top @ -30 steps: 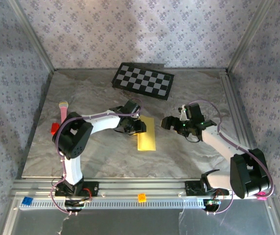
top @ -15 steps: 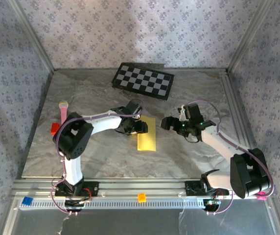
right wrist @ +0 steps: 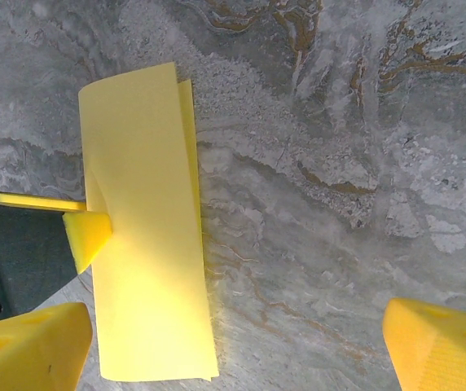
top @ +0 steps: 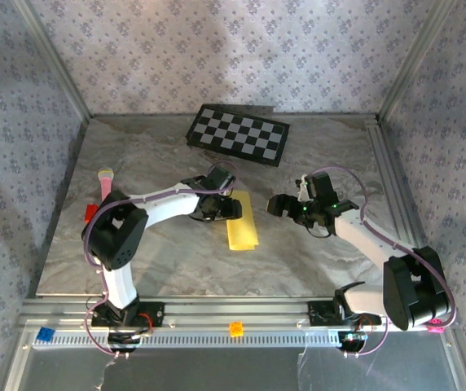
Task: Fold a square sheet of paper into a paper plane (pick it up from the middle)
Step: First fold the square sheet of paper in half at the center of the table.
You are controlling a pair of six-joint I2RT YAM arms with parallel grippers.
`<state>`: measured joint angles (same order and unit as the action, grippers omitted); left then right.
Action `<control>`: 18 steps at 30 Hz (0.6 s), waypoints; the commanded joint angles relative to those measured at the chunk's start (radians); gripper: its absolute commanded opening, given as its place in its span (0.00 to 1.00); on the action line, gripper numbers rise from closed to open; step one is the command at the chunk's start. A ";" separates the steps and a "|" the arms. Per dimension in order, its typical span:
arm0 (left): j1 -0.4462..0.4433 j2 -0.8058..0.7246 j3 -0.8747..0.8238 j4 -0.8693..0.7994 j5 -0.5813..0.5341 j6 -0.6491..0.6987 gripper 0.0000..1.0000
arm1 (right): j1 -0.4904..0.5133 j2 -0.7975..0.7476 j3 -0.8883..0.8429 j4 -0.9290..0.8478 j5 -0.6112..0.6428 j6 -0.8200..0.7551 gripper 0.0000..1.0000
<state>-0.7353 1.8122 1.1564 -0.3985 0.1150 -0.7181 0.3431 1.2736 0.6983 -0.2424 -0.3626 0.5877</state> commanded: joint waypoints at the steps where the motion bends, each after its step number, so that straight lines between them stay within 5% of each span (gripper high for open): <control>1: -0.001 -0.016 -0.008 -0.040 -0.021 0.031 0.61 | 0.009 0.001 0.018 -0.005 0.010 0.004 0.93; 18: 0.004 0.056 0.026 -0.093 -0.038 0.068 0.60 | 0.033 0.049 0.039 -0.003 0.002 -0.001 0.92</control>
<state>-0.7353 1.8450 1.1587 -0.4522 0.0925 -0.6689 0.3691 1.3098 0.7040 -0.2424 -0.3630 0.5877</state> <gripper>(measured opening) 0.599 0.924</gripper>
